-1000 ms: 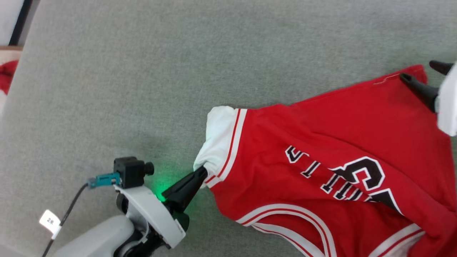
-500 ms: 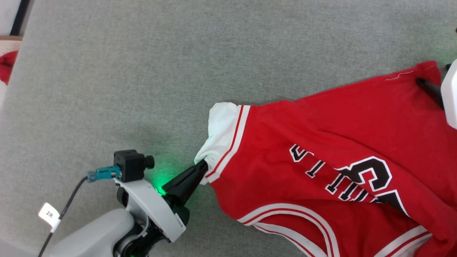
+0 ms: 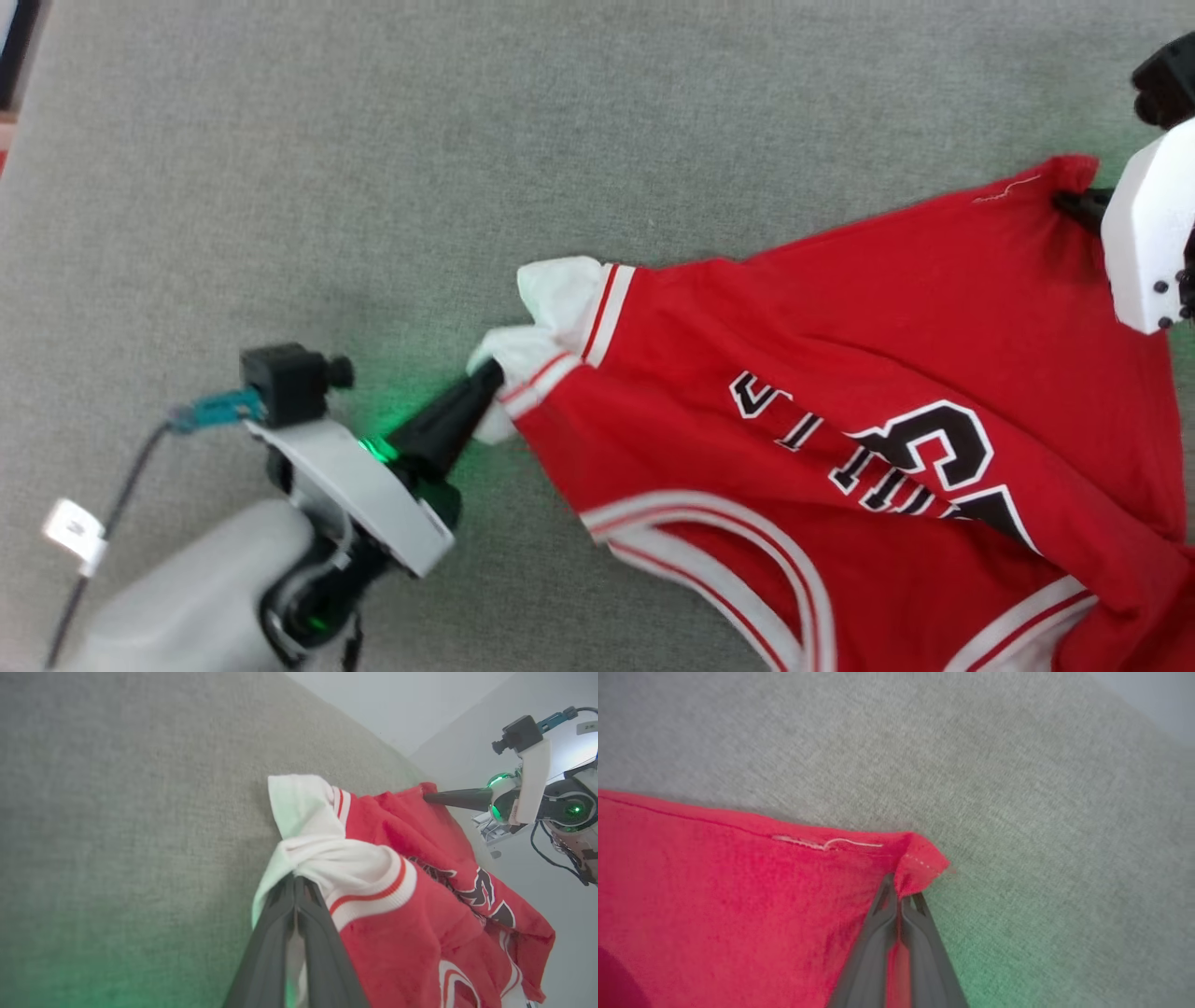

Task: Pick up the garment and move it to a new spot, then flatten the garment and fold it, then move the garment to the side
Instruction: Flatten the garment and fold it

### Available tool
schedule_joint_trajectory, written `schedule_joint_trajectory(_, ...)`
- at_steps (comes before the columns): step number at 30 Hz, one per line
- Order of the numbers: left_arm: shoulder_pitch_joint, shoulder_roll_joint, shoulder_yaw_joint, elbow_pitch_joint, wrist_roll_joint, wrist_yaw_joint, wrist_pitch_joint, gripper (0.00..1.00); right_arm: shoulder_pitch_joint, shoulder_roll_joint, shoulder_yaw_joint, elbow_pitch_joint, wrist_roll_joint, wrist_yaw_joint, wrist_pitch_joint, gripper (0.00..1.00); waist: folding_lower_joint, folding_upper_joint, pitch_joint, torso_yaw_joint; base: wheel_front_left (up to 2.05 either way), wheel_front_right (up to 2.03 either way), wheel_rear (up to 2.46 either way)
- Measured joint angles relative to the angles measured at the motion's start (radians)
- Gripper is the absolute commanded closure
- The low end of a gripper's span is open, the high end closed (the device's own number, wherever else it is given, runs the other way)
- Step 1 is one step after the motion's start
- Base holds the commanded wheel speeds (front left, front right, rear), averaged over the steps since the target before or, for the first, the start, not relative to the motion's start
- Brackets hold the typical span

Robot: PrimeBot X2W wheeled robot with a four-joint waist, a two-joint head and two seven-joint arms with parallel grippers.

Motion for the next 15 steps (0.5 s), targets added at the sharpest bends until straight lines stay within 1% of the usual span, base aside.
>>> schedule_joint_trajectory(4, -0.066, 0.023, 0.003, -0.016, -0.010, 0.000, 0.018, 1.00, -0.021, 0.020, -0.070, 0.076, 0.015, 0.000, -0.076, 1.00, 0.0000, 0.0000, -0.023, -0.010, 0.00, 0.00, 0.00)
schedule_joint_trajectory(7, -0.162, 0.026, 0.006, -0.027, -0.049, 0.000, 0.072, 1.00, -0.061, 0.023, -0.145, 0.123, -0.001, 0.000, -0.159, 1.00, 0.0001, 0.0000, -0.029, -0.019, 0.00, 0.00, 0.00)
schedule_joint_trajectory(8, -0.202, 0.026, 0.019, -0.031, -0.080, 0.000, 0.090, 1.00, -0.082, 0.032, -0.179, 0.141, -0.015, 0.000, -0.198, 1.00, 0.0000, 0.0000, -0.026, -0.022, 0.00, 0.00, 0.00)
schedule_joint_trajectory(11, -0.327, 0.030, 0.090, -0.018, -0.182, 0.000, 0.151, 1.00, -0.177, 0.084, -0.257, 0.194, -0.072, -0.001, -0.289, 1.00, 0.0000, 0.0000, -0.013, -0.035, 0.00, 0.00, 0.00)
schedule_joint_trajectory(13, -0.422, 0.037, 0.152, 0.028, -0.238, 0.000, 0.187, 1.00, -0.262, 0.124, -0.321, 0.233, -0.109, -0.001, -0.356, 1.00, 0.0000, 0.0000, 0.000, -0.047, 0.00, 0.00, 0.00)
schedule_joint_trajectory(15, -0.519, 0.031, 0.204, 0.096, -0.275, 0.000, 0.222, 1.00, -0.345, 0.153, -0.380, 0.272, -0.159, -0.001, -0.418, 1.00, 0.0000, 0.0000, 0.012, -0.061, 0.00, 0.00, 0.00)
